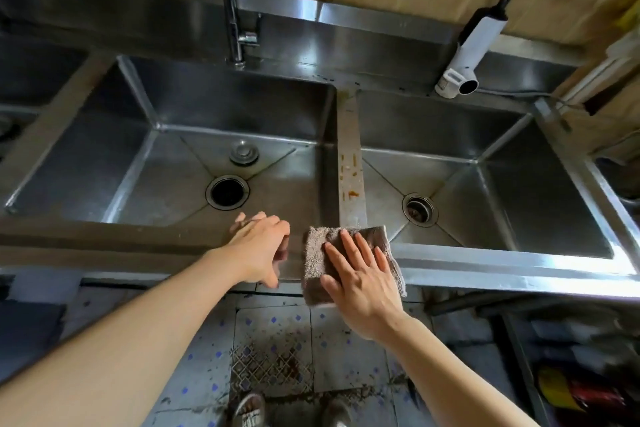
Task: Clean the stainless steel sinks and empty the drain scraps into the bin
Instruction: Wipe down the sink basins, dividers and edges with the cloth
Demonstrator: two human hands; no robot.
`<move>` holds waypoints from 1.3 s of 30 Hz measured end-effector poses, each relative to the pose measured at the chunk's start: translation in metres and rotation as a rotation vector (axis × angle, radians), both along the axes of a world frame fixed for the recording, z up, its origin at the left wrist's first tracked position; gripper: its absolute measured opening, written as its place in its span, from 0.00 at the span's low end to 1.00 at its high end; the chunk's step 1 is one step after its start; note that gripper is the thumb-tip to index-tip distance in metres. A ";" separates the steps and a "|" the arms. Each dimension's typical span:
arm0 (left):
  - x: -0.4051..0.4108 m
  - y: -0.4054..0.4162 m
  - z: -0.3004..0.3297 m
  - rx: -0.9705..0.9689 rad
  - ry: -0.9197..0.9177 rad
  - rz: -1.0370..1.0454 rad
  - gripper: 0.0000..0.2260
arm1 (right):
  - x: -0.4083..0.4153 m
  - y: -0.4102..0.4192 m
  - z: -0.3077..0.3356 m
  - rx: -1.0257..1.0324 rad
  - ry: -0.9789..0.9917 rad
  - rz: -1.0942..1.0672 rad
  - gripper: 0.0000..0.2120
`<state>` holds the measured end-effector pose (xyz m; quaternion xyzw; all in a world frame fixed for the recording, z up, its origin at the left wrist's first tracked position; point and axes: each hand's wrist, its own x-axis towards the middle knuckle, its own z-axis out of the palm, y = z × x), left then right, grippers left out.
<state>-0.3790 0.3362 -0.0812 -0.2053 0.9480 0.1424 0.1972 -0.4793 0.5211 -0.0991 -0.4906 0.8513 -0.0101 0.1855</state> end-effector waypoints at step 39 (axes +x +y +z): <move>-0.205 -0.063 -0.031 0.023 0.130 0.574 0.39 | -0.260 -0.215 -0.038 -0.244 -0.168 0.013 0.28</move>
